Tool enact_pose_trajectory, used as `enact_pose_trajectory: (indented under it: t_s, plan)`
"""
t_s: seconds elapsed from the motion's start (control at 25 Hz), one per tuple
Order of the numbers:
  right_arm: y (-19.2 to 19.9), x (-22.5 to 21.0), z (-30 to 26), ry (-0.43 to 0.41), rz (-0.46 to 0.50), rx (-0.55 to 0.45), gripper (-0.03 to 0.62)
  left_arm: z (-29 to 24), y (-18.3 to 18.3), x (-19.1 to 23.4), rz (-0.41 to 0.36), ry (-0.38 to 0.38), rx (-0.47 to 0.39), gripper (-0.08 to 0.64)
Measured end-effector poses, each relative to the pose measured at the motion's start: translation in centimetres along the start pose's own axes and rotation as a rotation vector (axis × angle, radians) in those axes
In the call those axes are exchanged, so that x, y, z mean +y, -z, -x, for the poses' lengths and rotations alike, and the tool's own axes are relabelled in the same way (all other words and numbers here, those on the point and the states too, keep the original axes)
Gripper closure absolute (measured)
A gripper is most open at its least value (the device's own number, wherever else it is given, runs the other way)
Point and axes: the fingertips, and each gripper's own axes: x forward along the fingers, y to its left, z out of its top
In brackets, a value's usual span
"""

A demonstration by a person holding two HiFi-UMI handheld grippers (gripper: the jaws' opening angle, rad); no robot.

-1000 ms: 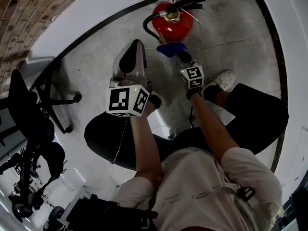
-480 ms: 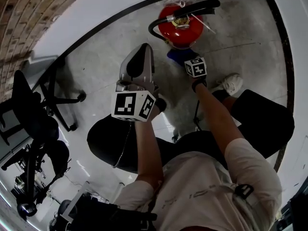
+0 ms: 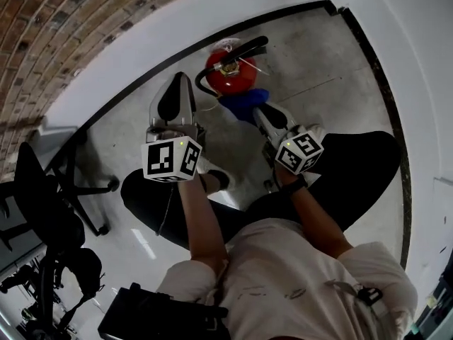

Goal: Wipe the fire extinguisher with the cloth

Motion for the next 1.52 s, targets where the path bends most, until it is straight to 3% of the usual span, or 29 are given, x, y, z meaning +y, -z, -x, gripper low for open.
enact_pose_trajectory:
  t_s: [0.08,0.2,0.36,0.44,0.52,0.68,0.88,0.96,1.12,1.24,1.32,1.4,1.52]
  plan:
    - [-5.0,2.2,-0.3,-0.028,0.06,-0.11,0.538,-0.3,-1.1,-0.4,0.001,0.014,-0.023,0.56]
    - [-7.5,2.9,-2.6,-0.04,0.073,-0.161,0.538,-0.4,-1.9,-1.3,0.011,0.033,-0.043,0.56]
    - [-6.5,0.9,-3.3,-0.016,-0.106,-0.289,0.538,-0.1,-2.1,-2.4,0.015,0.056,-0.044,0.56]
    - [-5.3,-0.3,-2.3,0.035,-0.141,-0.327,0.538,0.1,-2.0,-2.6,0.005,0.064,-0.037,0.56]
    - [-1.7,-2.6,-1.7,0.121,-0.228,-0.28,0.538,0.3,-1.8,-2.4,0.005,0.061,-0.033,0.56]
    - [9.1,-8.0,-2.6,0.263,-0.441,-0.113,0.538,0.6,-1.2,-1.9,0.028,0.021,0.011,0.56]
    - [19.9,-16.3,-4.1,0.488,-0.803,-0.085,0.538,0.3,1.1,-2.3,0.023,0.008,0.078,0.56]
    - [23.6,-19.1,-4.0,0.561,-0.866,-0.036,0.541,0.4,2.1,-2.3,0.018,0.0,0.104,0.56]
    - [29.3,-22.0,-4.5,0.574,-0.785,0.213,0.541,0.8,3.1,-1.8,0.011,-0.021,0.14,0.56]
    - [30.0,-22.5,-5.0,0.547,-0.715,0.292,0.545,0.7,3.2,-1.2,-0.002,-0.027,0.147,0.56]
    - [29.6,-22.2,-5.2,0.53,-0.737,0.327,0.545,0.5,3.0,-0.8,-0.003,-0.03,0.137,0.56]
    - [26.8,-21.1,-4.9,0.484,-0.752,0.316,0.543,0.0,2.5,-1.0,-0.004,-0.016,0.124,0.56]
    - [16.7,-17.3,-4.4,0.333,-0.647,0.206,0.543,-1.0,1.0,-1.8,-0.015,0.03,0.095,0.56]
